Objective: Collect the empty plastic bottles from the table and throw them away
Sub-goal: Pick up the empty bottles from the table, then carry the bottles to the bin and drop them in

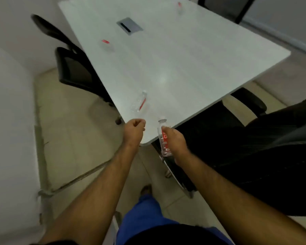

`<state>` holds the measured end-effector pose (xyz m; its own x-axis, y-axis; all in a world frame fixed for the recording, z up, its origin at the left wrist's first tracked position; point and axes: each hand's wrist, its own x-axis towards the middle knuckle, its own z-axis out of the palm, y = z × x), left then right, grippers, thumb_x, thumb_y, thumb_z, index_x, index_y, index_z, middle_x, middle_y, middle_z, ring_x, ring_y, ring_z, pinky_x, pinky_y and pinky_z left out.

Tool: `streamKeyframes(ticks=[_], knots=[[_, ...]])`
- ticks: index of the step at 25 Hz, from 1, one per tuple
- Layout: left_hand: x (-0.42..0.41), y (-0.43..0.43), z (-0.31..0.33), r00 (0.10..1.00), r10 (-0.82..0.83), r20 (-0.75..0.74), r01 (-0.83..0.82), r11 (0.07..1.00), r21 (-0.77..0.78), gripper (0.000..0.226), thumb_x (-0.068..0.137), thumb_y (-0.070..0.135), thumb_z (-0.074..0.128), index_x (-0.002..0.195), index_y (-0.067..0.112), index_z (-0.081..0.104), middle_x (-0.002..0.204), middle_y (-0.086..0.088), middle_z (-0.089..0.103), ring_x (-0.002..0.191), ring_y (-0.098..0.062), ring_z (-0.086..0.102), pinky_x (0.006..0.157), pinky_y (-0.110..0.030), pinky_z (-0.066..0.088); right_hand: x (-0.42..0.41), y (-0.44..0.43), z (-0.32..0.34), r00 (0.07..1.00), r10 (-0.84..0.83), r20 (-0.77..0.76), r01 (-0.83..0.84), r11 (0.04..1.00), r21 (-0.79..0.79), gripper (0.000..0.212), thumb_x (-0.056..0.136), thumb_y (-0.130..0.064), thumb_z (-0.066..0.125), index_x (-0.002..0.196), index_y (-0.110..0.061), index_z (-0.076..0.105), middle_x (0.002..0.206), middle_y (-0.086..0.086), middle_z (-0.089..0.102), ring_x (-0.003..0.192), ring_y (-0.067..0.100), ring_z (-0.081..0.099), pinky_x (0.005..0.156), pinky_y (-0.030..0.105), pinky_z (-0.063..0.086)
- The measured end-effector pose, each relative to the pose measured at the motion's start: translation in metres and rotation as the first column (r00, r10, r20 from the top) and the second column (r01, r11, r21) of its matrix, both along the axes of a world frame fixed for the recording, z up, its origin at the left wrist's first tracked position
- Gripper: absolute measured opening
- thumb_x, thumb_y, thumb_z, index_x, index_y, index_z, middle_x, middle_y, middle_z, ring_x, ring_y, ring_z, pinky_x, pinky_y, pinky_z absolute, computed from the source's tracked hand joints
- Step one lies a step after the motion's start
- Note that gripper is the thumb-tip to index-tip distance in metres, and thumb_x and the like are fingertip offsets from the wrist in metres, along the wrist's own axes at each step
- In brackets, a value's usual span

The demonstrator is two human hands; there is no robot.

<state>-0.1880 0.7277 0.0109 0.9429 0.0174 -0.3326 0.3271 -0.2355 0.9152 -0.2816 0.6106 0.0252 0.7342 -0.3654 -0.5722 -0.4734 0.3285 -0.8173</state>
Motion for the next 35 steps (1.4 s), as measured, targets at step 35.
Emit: streamKeyframes(ticks=[35], knots=[[-0.408,-0.015,-0.062,0.134,-0.871,-0.472,0.935,0.269,-0.231,0.057,0.069,0.023,0.079,0.119,0.012,0.054,0.100,-0.012,0.067,0.079,-0.022,0.066,0.062,-0.034,0.052,-0.458,0.071,-0.033,0.456,-0.839,-0.296,0.880,0.474,0.012,0.027,0.094,-0.038,0.050,0.100,-0.014,0.062,0.089,0.012,0.061,0.073,0.023,0.057,0.062,0.031,0.046]])
